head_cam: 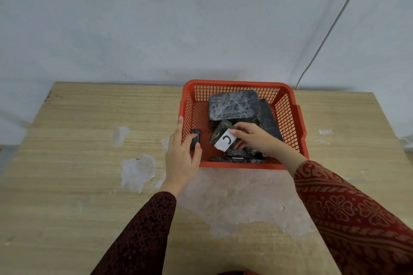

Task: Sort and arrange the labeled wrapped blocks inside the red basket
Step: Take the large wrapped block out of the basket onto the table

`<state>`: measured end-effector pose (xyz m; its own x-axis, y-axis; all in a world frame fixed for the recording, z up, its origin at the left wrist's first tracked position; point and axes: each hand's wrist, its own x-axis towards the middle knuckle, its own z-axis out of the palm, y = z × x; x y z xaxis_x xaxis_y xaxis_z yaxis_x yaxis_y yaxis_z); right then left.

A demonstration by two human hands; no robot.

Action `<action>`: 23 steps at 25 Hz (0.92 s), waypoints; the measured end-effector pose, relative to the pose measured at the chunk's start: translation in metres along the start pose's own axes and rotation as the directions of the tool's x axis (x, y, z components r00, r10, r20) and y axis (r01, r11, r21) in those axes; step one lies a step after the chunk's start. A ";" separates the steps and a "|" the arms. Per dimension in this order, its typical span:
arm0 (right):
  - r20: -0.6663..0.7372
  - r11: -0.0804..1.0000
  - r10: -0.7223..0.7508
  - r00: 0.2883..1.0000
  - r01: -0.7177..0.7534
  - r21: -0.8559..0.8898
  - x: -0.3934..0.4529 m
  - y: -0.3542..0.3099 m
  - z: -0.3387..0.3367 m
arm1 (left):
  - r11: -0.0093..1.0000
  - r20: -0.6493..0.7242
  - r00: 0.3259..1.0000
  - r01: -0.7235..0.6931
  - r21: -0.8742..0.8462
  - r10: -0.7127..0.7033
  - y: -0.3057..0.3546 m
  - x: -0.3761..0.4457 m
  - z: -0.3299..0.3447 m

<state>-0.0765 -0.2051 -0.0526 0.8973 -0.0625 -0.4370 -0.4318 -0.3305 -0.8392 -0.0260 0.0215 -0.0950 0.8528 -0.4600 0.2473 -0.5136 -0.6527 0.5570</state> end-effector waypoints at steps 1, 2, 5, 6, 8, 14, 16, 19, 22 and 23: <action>0.001 0.999 -0.012 1.000 0.013 -0.048 0.000 -0.002 -0.001 | 1.000 0.002 1.000 0.004 -0.001 -0.004 0.000 0.000 0.000; -0.001 0.996 -0.031 1.000 0.031 -0.086 0.001 -0.005 -0.002 | 1.000 0.006 1.000 0.009 -0.005 -0.009 -0.001 0.000 0.001; -0.017 0.987 -0.096 0.995 0.092 -0.134 0.007 -0.028 -0.009 | 1.000 0.011 1.000 0.018 -0.017 -0.017 0.000 0.000 0.000; -0.028 0.985 -0.114 0.993 0.109 -0.137 0.012 -0.038 -0.012 | 0.999 0.015 1.000 0.023 -0.025 -0.023 0.000 0.001 -0.001; -0.076 0.968 -0.193 0.978 0.177 -0.178 0.028 -0.059 -0.017 | 0.996 0.030 0.998 0.051 -0.075 -0.048 -0.001 0.003 -0.002; -0.114 0.949 -0.297 0.948 0.280 -0.148 0.090 -0.095 -0.020 | 0.921 0.025 0.972 0.229 -0.315 -0.233 -0.001 0.037 -0.010; -0.073 0.942 -0.266 0.961 0.244 -0.229 0.108 -0.092 -0.018 | 0.921 0.049 0.971 0.236 -0.309 -0.233 -0.003 0.046 -0.010; -0.006 0.911 -0.244 0.970 0.228 -0.344 0.128 -0.090 -0.022 | 0.916 0.075 0.971 0.238 -0.323 -0.226 -0.006 0.045 -0.005; 0.082 0.909 -0.248 0.965 0.261 -0.325 0.137 -0.087 -0.025 | 0.917 0.076 0.972 0.234 -0.324 -0.221 -0.011 0.043 0.001; 0.107 0.907 -0.241 0.965 0.263 -0.329 0.138 -0.086 -0.024 | 0.917 0.074 0.972 0.233 -0.325 -0.221 -0.011 0.042 0.001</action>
<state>0.0861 -0.2081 -0.0329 0.9598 0.1199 -0.2538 -0.1253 -0.6260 -0.7697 0.0159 0.0090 -0.0915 0.9358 -0.3477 0.0587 -0.2413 -0.5099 0.8257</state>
